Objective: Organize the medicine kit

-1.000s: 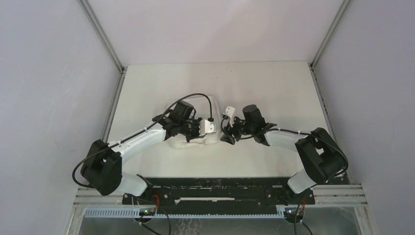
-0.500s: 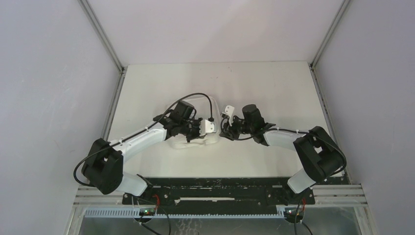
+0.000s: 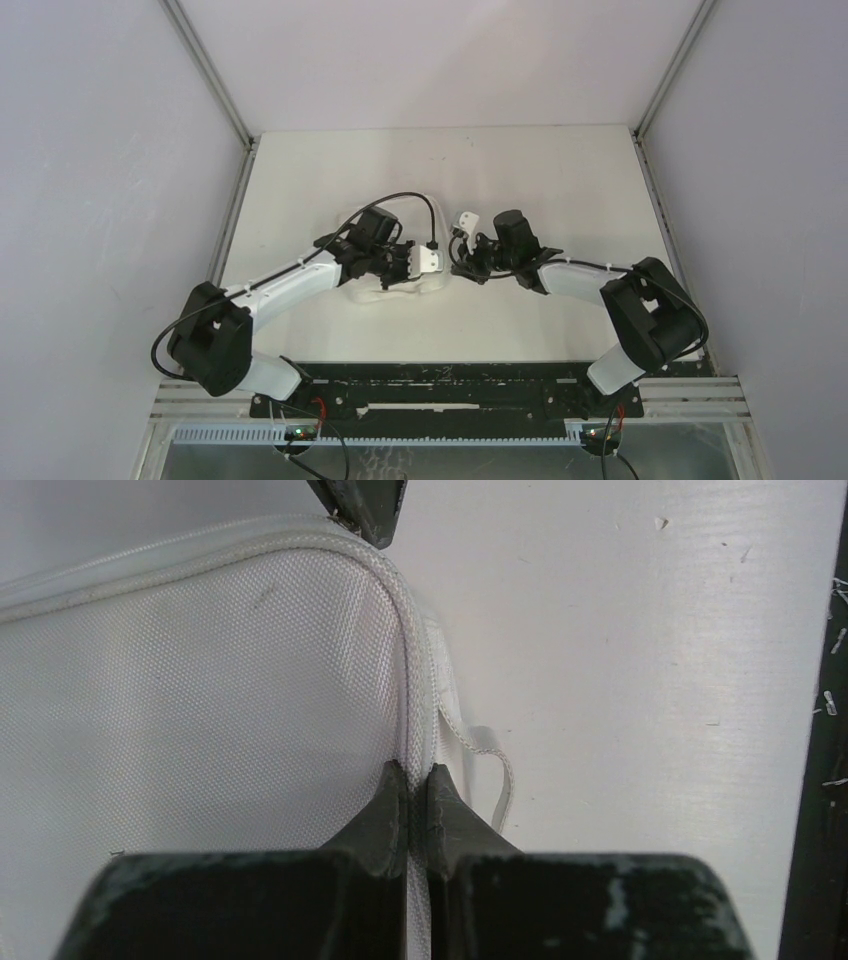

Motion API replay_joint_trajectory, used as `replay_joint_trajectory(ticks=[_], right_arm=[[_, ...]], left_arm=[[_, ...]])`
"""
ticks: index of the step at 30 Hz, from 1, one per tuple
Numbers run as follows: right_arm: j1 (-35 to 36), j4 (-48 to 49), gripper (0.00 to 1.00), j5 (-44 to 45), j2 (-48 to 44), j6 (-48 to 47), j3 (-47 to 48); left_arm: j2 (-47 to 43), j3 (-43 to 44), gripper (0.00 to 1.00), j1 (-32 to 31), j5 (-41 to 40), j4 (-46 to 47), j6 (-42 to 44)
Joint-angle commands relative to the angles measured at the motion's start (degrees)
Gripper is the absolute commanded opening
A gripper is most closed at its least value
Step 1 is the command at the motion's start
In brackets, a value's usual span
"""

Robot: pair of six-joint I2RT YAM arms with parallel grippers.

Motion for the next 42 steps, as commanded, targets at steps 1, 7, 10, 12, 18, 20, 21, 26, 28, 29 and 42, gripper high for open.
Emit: replay_joint_trajectory(ticks=[1, 7, 10, 12, 18, 20, 21, 26, 28, 29, 42], right_arm=[[-2.63, -4.41, 0.00, 6.65, -1.32, 3.04, 5.30], [-4.20, -8.70, 0.00, 11.28, -0.97, 5.74, 8.69], [-4.63, -10.22, 0.00, 14.12, -0.75, 6.43, 9.71], [-4.99, -11.57, 0.00, 16.29, -0.70, 6.91, 10.51], [-5.51, -13.72, 0.00, 22.17, -1.20, 6.72, 11.93], [-5.70, -14.31, 0.00, 24.40, -0.98, 6.37, 12.57], [-5.99, -14.77, 0.00, 25.09, -0.78, 6.38, 12.96], [-7.46, -15.82, 0.00, 27.87, 1.61, 5.71, 15.83], [-7.82, -16.19, 0.00, 29.13, 2.71, 5.69, 16.97], [-8.03, -16.55, 0.00, 29.65, 3.25, 5.83, 17.60], [-10.30, -16.97, 0.00, 19.78, 4.38, 3.72, 19.91]], left_arm=[[-0.73, -0.28, 0.00, -1.54, -1.55, -4.45, 2.21], [0.54, 0.66, 0.00, -4.54, -3.52, -8.83, 5.92], [0.70, 0.80, 0.00, -4.84, -2.58, -10.34, 7.38], [0.84, 1.01, 0.00, -5.07, -3.13, -11.17, 7.78], [1.82, 2.52, 0.00, -5.61, -4.95, -14.10, 7.80], [1.87, 2.53, 0.00, -5.69, -5.43, -14.48, 7.82], [1.89, 2.42, 0.00, -5.66, -5.81, -14.43, 7.94], [1.49, 1.96, 0.00, -6.22, -7.53, -14.62, 8.66], [1.58, 1.94, 0.00, -6.55, -8.09, -15.02, 8.91], [1.74, 1.93, 0.00, -6.80, -8.51, -15.18, 9.02], [-0.51, 1.03, 0.00, -9.31, -8.69, -17.57, 12.93]])
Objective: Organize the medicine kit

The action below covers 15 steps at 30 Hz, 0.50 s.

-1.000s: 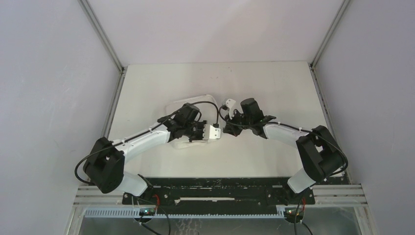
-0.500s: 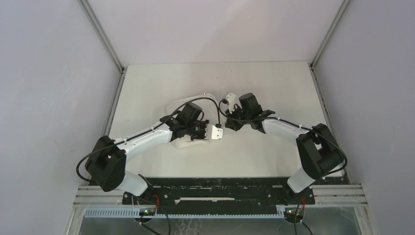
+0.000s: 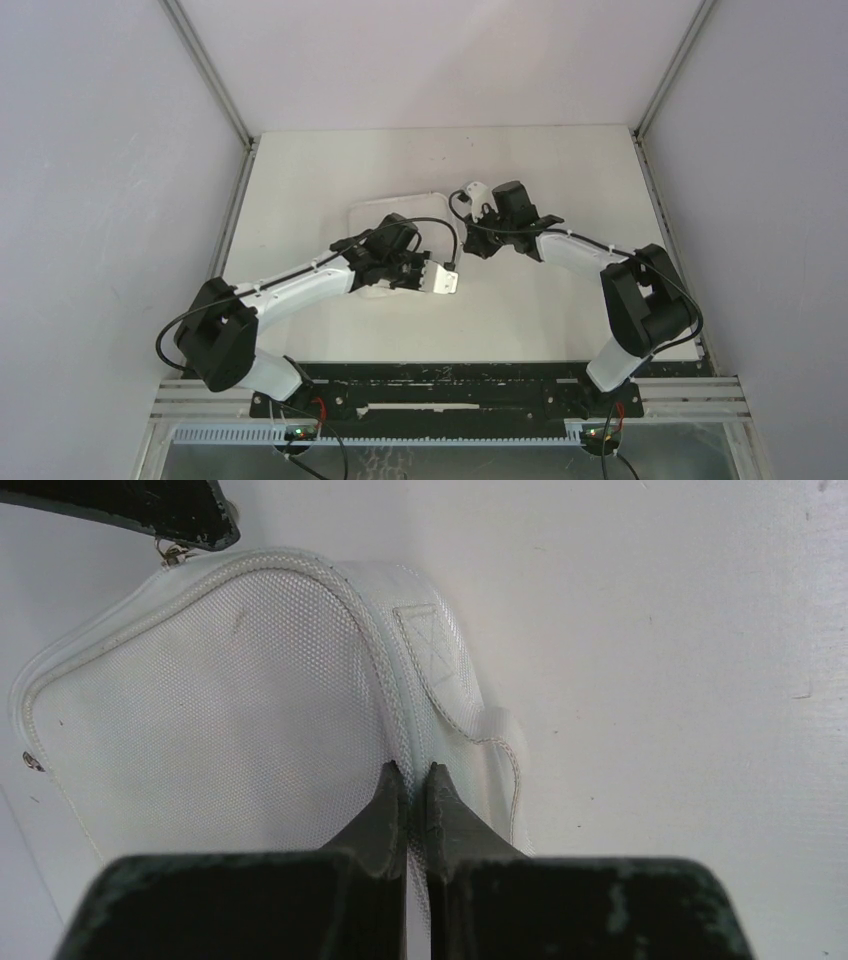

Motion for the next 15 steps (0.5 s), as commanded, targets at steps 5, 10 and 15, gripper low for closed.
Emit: replay_joint_trajectory(ticks=[5, 10, 15], right_arm=[[-6.36, 0.15, 0.00, 8.30, 3.05, -4.86, 8.84], [-7.77, -2.99, 0.00, 9.96, 6.09, -5.37, 13.67], [-9.12, -6.20, 0.00, 7.83, 8.80, -9.34, 18.78]], left_arm=[[-1.92, -0.80, 0.00, -8.32, -1.02, -20.90, 5.92], [-1.61, 1.09, 0.00, -12.70, 0.24, -25.15, 9.99], [-1.77, 1.91, 0.00, -16.10, 0.66, -28.21, 14.05]])
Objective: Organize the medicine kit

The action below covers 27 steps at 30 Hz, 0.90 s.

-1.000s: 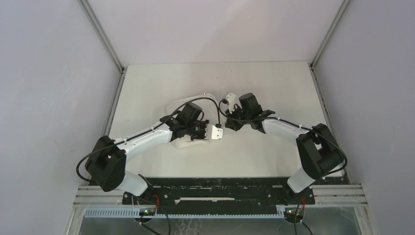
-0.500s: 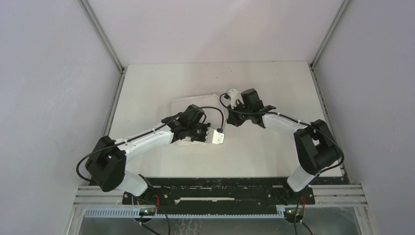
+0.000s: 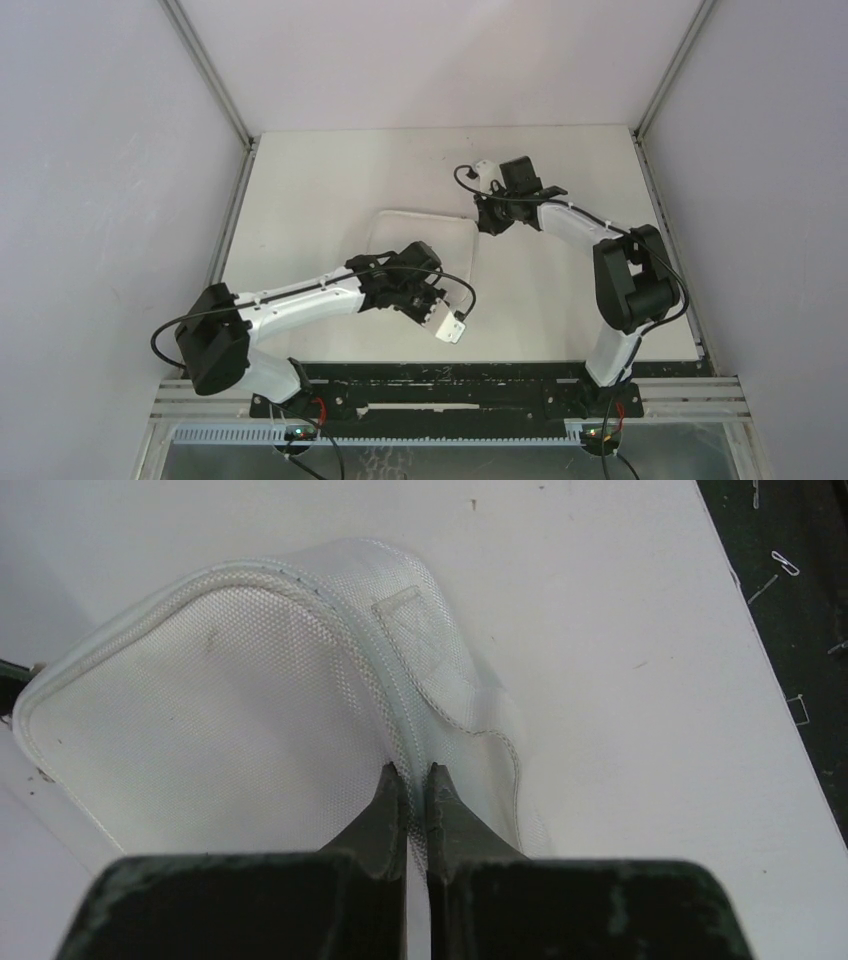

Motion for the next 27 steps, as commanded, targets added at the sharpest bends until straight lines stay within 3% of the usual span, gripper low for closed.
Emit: replay_joint_trajectory(ticks=[1, 10, 19, 23, 27], right_arm=[[-3.05, 2.52, 0.00, 3.75, 1.98, -6.42, 7.54], [-4.22, -3.68, 0.00, -7.03, 7.86, -24.38, 15.28], [-2.63, -18.08, 0.00, -12.32, 16.30, -39.63, 31.94], [-0.33, -19.71, 0.00, -10.95, 16.97, -40.86, 32.70], [-0.98, -21.71, 0.08, -7.98, 15.96, -38.55, 32.63]], left_arm=[[-0.12, 1.16, 0.00, -4.33, 5.27, -18.84, 4.51], [3.32, 2.92, 0.00, -7.00, 4.74, -21.11, 7.11], [5.31, 4.84, 0.00, -7.33, 3.96, -21.62, 8.32], [5.65, 5.29, 0.00, -7.34, 2.69, -19.85, 6.12], [5.31, 5.48, 0.00, -5.84, 0.80, -15.96, 0.66]])
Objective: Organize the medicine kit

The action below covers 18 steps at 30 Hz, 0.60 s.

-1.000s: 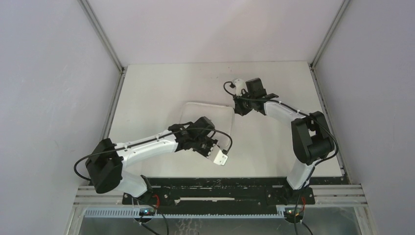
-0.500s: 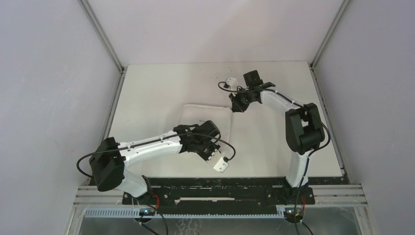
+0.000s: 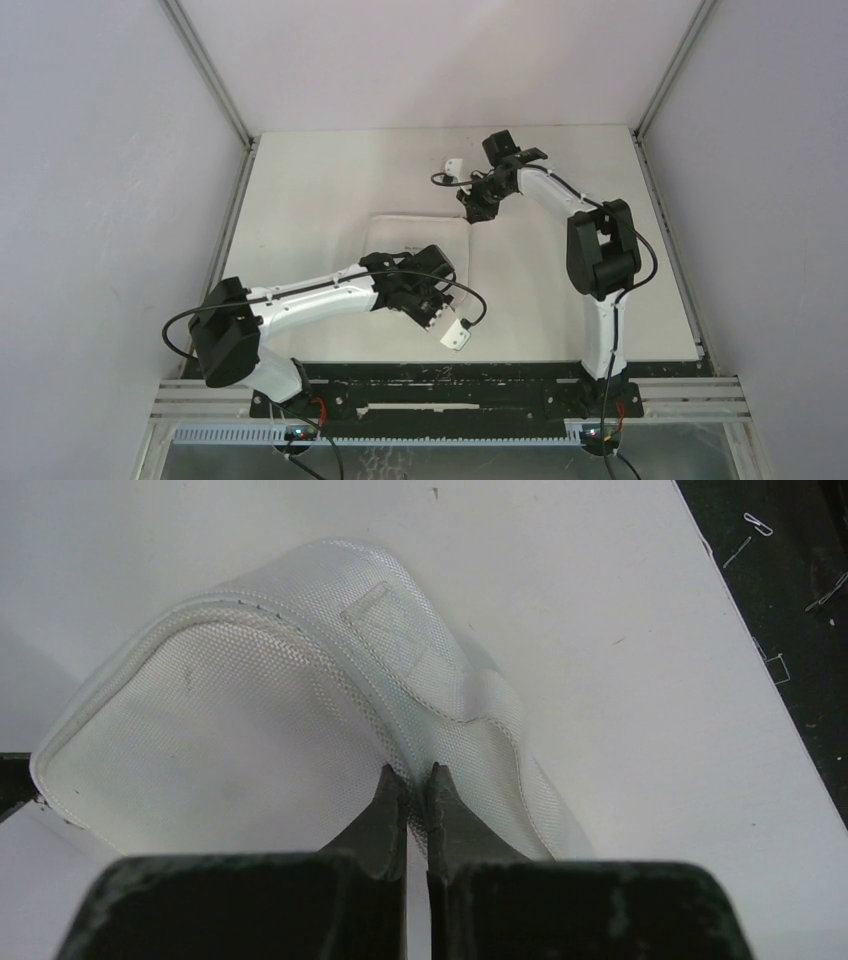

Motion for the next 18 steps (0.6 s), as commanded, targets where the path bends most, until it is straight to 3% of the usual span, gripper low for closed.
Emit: replay_joint_trajectory(ticks=[1, 6, 7, 8, 15, 18], right_arm=[[-1.71, 6.10, 0.11, 6.20, -1.91, -0.83, 3.80], [-5.44, 4.80, 0.16, 7.13, -7.74, 3.28, 1.23], [-6.01, 4.67, 0.33, 7.63, -9.09, 3.80, 0.49], [-6.58, 4.21, 0.41, 7.99, -10.52, 4.15, -0.16], [-9.85, 3.74, 0.59, 11.96, -21.21, 8.31, -7.10], [-10.62, 4.42, 0.66, 14.88, -26.13, 10.71, -10.89]], left_arm=[[1.40, 0.27, 0.00, -1.26, 5.28, -6.76, -4.96], [2.83, 3.58, 0.02, 1.40, 3.86, 0.52, -12.57], [3.50, 4.50, 0.02, 1.71, 3.89, 1.37, -13.99], [4.23, 5.47, 0.03, 1.96, 4.04, 2.08, -14.96], [8.23, 9.63, 0.07, 2.40, 4.09, 5.33, -19.42], [8.16, 9.31, 0.14, 2.78, 2.95, 5.18, -19.43]])
